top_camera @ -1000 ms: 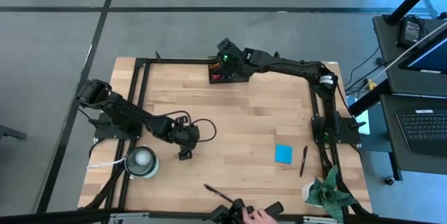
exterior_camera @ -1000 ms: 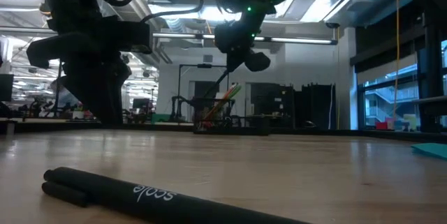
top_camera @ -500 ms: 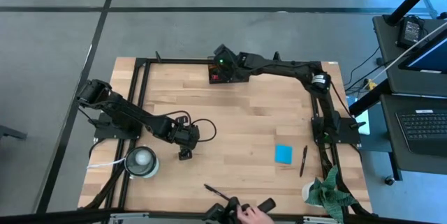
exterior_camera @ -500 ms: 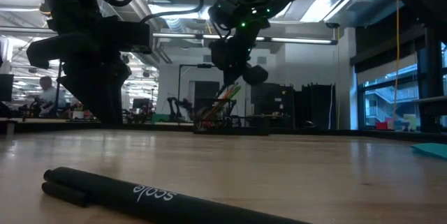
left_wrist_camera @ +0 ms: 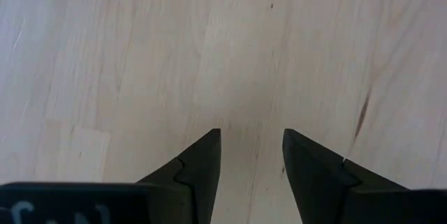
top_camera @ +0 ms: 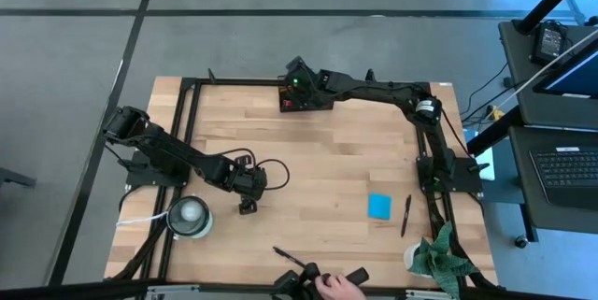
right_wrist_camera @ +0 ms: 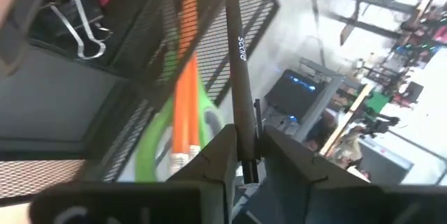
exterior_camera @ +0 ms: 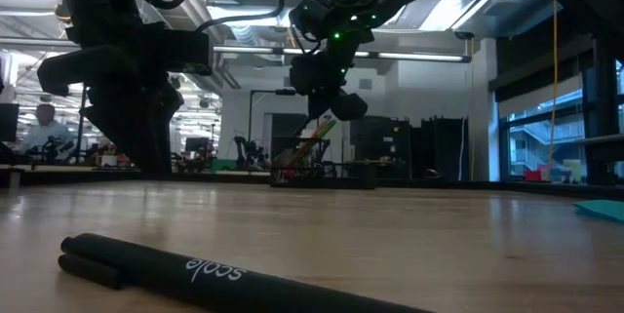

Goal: Pick and place office supplies into organizer
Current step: Put the top left black pen into the desk organizer, then put the bottom black pen into the desk organizer

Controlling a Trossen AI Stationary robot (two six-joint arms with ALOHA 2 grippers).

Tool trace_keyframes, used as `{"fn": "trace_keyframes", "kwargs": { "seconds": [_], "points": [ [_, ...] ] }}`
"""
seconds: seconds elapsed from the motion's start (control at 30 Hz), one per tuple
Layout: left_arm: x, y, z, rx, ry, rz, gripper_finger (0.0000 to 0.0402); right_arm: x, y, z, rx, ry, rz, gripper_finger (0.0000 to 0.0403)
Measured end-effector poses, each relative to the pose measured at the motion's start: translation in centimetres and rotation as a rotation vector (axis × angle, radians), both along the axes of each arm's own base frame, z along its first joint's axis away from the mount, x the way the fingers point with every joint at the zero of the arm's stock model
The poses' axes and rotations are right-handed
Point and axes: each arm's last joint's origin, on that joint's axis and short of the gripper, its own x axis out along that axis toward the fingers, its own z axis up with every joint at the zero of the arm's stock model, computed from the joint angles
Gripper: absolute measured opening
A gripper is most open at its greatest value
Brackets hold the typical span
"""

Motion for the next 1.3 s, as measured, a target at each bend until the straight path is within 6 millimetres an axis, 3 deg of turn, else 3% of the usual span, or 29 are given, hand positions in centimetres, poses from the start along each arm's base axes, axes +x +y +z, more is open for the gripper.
{"fn": "trace_keyframes", "kwargs": {
  "seconds": [0.53,0.67,0.83,1.07,1.17,1.3],
  "points": [
    [0.0,0.0,0.0,0.0,-0.002,0.0,0.0148,0.1,-0.1,0.1,-0.011,-0.019,-0.018,0.0148],
    [0.0,0.0,0.0,0.0,-0.002,0.0,0.0148,0.6,0.1,1.1,-0.068,-0.116,-0.098,0.0166],
    [0.0,0.0,0.0,0.0,-0.002,0.0,0.0148,2.1,1.6,5.4,-0.054,-0.365,-0.141,0.0171],
    [0.0,0.0,0.0,0.0,-0.002,-0.001,0.0148,3.0,5.5,14.2,0.031,-0.77,-0.164,0.0171],
    [0.0,0.0,0.0,-0.002,-0.003,0.003,0.0148,2.1,7.4,17.1,0.198,-0.873,-0.196,0.0171],
    [0.0,-0.1,0.0,-0.009,-0.009,0.017,0.0148,-0.6,10.0,17.8,0.567,-0.846,-0.167,0.0171]
  ]
}}
